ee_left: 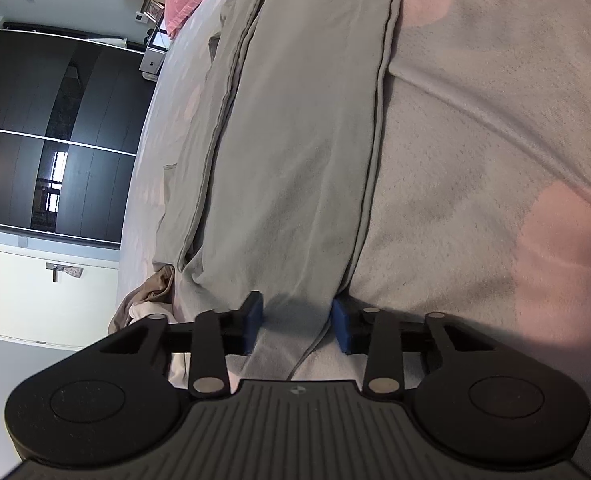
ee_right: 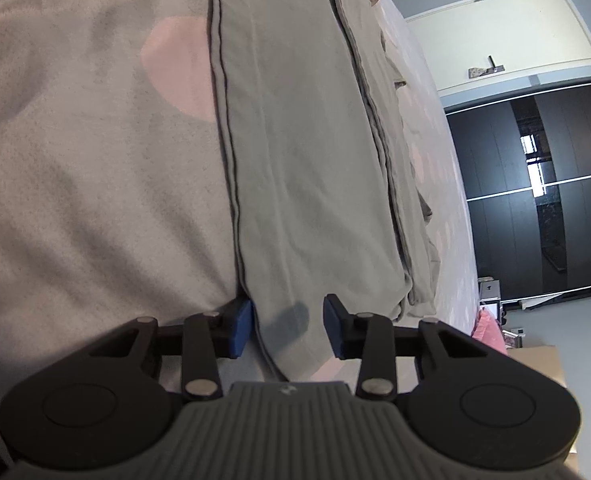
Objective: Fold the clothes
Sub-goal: 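Grasp the hem with the left gripper while the right gripper grasps it, lifting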
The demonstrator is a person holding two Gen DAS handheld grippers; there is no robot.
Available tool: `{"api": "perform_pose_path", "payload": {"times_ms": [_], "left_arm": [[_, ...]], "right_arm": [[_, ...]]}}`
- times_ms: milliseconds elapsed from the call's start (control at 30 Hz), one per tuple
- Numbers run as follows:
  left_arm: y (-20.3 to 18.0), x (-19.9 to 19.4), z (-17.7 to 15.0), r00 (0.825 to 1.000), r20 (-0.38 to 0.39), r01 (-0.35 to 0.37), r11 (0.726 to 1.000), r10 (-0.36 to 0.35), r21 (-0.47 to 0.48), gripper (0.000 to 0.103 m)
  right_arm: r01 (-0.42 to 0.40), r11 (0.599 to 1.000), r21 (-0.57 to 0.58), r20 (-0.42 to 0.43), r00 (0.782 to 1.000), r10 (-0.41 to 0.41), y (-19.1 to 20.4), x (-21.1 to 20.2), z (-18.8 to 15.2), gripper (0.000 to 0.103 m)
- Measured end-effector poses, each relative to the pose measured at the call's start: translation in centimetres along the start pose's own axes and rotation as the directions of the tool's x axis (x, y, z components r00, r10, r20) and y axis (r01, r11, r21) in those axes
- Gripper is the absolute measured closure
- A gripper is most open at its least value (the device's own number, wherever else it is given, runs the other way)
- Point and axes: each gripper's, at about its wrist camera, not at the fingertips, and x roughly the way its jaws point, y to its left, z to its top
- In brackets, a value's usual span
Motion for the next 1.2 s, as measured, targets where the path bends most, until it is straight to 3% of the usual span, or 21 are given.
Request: {"api": "perform_pose_path", "payload": {"times_ms": [33, 133, 233, 333, 500, 633, 767, 933, 1200], "left_arm": [[0.0, -0.2, 0.1, 1.000, -0.002, -0.002, 1.000, 0.002, -0.012, 0.080], [0.5, -0.6, 0.1, 1.000, -0.003, -0.002, 0.999, 0.002, -0.052, 0.090], [1.5, -1.4, 0.2, 1.000, 0.003, 0.003, 0.994, -0.003, -0.107, 0.095], [3.0, -2.9, 0.5, 1.000, 0.005, 0.020, 0.981, -0.020, -0.191, 0.095], [6.7, -5.8, 0.9, 0.999, 0.019, 0.037, 0.937, -0.032, -0.346, 0.096], [10.6, -8.7, 1.1, 0.998, 0.057, 0.049, 0.883, -0.025, -0.467, 0.096], [12.9, -11.9, 1.0, 0.996, 0.085, 0.070, 0.865, -0.032, -0.497, 0.096], [14.5, -15.4, 0.8, 0.993, 0.091, 0.110, 0.855, -0.074, -0.507, 0.096], [16.3, -19.3, 0.2, 0.980, 0.110, 0.198, 0.815, -0.165, -0.544, 0.096]], "right_arm": [[0.004, 1.000, -0.004, 0.004, 1.000, -0.004, 0.1, 0.0, -0.1, 0.067], [0.014, 1.000, -0.022, 0.007, 1.000, -0.013, 0.4, -0.1, -0.1, 0.089], [0.046, 0.999, -0.029, 0.015, 0.999, -0.045, 0.2, 0.0, -0.1, 0.092], [0.073, 0.996, 0.055, 0.022, 0.997, -0.075, -1.8, -0.8, 0.0, 0.094], [0.197, 0.960, 0.200, 0.029, 0.978, -0.206, -6.3, -2.4, 0.6, 0.101], [0.236, 0.905, 0.355, 0.014, 0.966, -0.258, -10.0, -4.8, 1.2, 0.101], [0.255, 0.878, 0.404, 0.021, 0.957, -0.288, -12.1, -7.5, 1.7, 0.101], [0.249, 0.886, 0.390, 0.035, 0.958, -0.284, -12.4, -12.1, 1.6, 0.101], [0.217, 0.908, 0.359, 0.038, 0.968, -0.247, -12.5, -17.4, 1.3, 0.101]]}}
